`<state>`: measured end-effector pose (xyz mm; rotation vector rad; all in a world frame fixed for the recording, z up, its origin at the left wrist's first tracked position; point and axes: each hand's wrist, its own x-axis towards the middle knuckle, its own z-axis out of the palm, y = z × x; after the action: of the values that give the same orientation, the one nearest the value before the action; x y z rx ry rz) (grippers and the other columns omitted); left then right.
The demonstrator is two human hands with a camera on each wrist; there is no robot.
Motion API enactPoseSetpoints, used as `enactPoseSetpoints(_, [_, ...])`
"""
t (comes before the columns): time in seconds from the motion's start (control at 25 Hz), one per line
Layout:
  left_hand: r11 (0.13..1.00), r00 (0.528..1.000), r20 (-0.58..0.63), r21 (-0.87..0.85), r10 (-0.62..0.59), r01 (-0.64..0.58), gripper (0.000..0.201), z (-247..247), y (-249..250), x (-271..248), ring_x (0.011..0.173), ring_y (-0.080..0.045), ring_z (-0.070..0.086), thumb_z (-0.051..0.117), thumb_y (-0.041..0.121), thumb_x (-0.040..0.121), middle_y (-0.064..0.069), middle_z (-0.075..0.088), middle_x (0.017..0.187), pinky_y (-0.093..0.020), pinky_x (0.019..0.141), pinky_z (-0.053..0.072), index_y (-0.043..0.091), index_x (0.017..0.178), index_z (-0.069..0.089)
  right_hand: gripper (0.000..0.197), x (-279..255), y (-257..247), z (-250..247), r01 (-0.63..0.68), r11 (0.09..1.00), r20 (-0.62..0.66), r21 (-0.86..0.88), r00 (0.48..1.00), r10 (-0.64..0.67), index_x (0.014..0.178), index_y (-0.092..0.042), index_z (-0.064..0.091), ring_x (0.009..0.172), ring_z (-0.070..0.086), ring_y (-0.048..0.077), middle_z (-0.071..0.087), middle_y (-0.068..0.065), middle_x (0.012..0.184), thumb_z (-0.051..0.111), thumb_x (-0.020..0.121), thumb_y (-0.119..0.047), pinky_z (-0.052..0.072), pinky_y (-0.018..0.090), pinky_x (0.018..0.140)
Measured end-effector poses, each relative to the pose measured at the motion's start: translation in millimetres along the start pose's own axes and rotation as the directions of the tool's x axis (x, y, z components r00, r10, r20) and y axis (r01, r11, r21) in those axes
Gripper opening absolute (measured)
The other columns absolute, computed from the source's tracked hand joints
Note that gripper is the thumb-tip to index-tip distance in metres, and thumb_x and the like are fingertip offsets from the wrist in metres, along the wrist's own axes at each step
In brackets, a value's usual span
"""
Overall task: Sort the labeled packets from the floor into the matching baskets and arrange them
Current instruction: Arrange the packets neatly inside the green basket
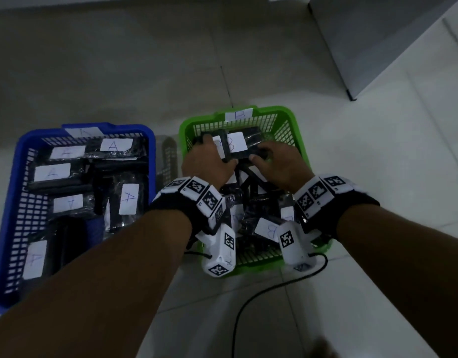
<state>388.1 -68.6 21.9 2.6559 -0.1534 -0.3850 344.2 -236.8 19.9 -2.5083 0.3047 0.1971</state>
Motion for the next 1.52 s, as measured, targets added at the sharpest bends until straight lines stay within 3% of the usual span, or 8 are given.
enactPoseSetpoints(0.16, [0.998, 0.996, 0.083, -0.044, 0.046, -0.042, 0.076, -3.1, 2.6, 10.6, 0.106, -0.037, 0.060, 0.079, 0.040, 0.066, -0.016, 0.061, 0.118, -0.040, 0.079, 0.052, 0.009, 0.126, 0.044, 0.031, 11.6, -7.6, -3.6, -0.104, 0.994, -0.012, -0.026, 0.995, 0.103, 0.111, -0.011, 0.068, 0.100, 0.063, 0.025, 0.070, 0.008, 0.108, 0.060, 0.093, -0.034, 0.044, 0.025, 0.080])
enactPoseSetpoints(0.44, [0.885, 0.893, 0.119, -0.243, 0.435, -0.398, 0.069, -14.5, -23.1, 27.8, 0.115, -0.022, 0.054, 0.076, 0.004, 0.067, -0.009, 0.058, 0.127, -0.032, 0.097, 0.045, 0.009, 0.132, 0.054, 0.032, 36.4, -8.0, -1.2, -0.098, 0.894, 0.005, 0.438, 0.994, 0.107, 0.114, -0.009, 0.067, 0.091, 0.069, 0.017, 0.071, 0.003, 0.097, 0.073, 0.085, -0.023, 0.057, 0.030, 0.084])
enactPoseSetpoints(0.68, [0.886, 0.886, 0.012, -0.032, 0.463, -0.462, 0.057, -18.7, -36.8, 38.8, 0.122, -0.023, 0.051, 0.073, 0.026, 0.077, -0.003, 0.058, 0.132, -0.043, 0.100, 0.045, 0.021, 0.131, 0.056, 0.015, 42.0, -14.6, 0.4, -0.209, 0.810, 0.153, 0.547, 0.977, 0.149, 0.074, -0.019, 0.067, 0.052, 0.059, -0.005, 0.065, -0.006, 0.068, 0.070, 0.089, -0.019, 0.049, 0.012, 0.053])
enactPoseSetpoints(0.8, [0.881, 0.888, 0.020, 0.113, 0.460, -0.459, 0.053, -16.7, -37.5, 40.3, 0.128, -0.027, 0.047, 0.072, 0.027, 0.081, -0.005, 0.054, 0.138, -0.046, 0.102, 0.045, 0.021, 0.132, 0.058, 0.008, 49.9, -22.7, 4.6, -0.199, 0.794, 0.084, 0.574, 0.979, 0.185, 0.094, -0.007, 0.071, 0.056, 0.059, -0.001, 0.067, -0.002, 0.076, 0.067, 0.090, -0.013, 0.046, 0.009, 0.050])
enactPoseSetpoints(1.0, [0.881, 0.921, 0.008, 0.291, 0.388, -0.374, 0.034, -11.7, -24.2, 39.7, 0.111, -0.032, 0.056, 0.065, 0.028, 0.087, -0.010, 0.063, 0.118, -0.046, 0.087, 0.051, 0.017, 0.119, 0.068, 0.021, 48.3, -16.5, -0.3, -0.162, 0.918, -0.036, 0.362, 0.982, 0.187, 0.104, -0.008, 0.072, 0.089, 0.068, 0.018, 0.073, 0.005, 0.095, 0.071, 0.086, -0.018, 0.056, 0.028, 0.085])
enactPoseSetpoints(1.16, [0.877, 0.924, -0.030, 0.327, 0.381, -0.351, 0.030, -12.5, -18.7, 31.3, 0.105, -0.032, 0.057, 0.062, 0.029, 0.088, -0.012, 0.064, 0.110, -0.043, 0.081, 0.050, 0.016, 0.115, 0.068, 0.031, 34.1, 1.6, -17.9, -0.171, 0.982, 0.145, 0.079, 0.977, 0.158, 0.073, -0.011, 0.073, 0.071, 0.068, 0.018, 0.071, 0.006, 0.071, 0.079, 0.075, -0.041, 0.058, 0.033, 0.071])
enactPoseSetpoints(1.32, [0.861, 0.866, -0.027, 0.129, 0.500, -0.493, 0.028, -9.4, -19.9, 23.7, 0.105, -0.025, 0.058, 0.064, 0.029, 0.089, -0.005, 0.065, 0.110, -0.032, 0.082, 0.044, 0.018, 0.115, 0.069, 0.030, 17.6, 5.8, -14.0, -0.245, 0.968, 0.390, -0.054, 0.887, 0.246, 0.073, -0.023, 0.071, 0.073, 0.063, 0.011, 0.068, -0.004, 0.074, 0.080, 0.068, -0.052, 0.052, 0.024, 0.072])
enactPoseSetpoints(1.52, [0.872, 0.922, 0.049, -0.348, 0.385, -0.345, 0.025, -3.9, -3.1, 15.0, 0.091, -0.004, 0.066, 0.065, 0.037, 0.089, 0.008, 0.072, 0.099, -0.025, 0.087, 0.054, 0.023, 0.108, 0.072, 0.024, -10.3, -2.8, -25.8, -0.358, 0.792, 0.243, 0.494, 0.932, 0.270, 0.100, -0.011, 0.074, 0.062, 0.064, 0.009, 0.070, -0.001, 0.080, 0.080, 0.077, -0.009, 0.052, 0.016, 0.054])
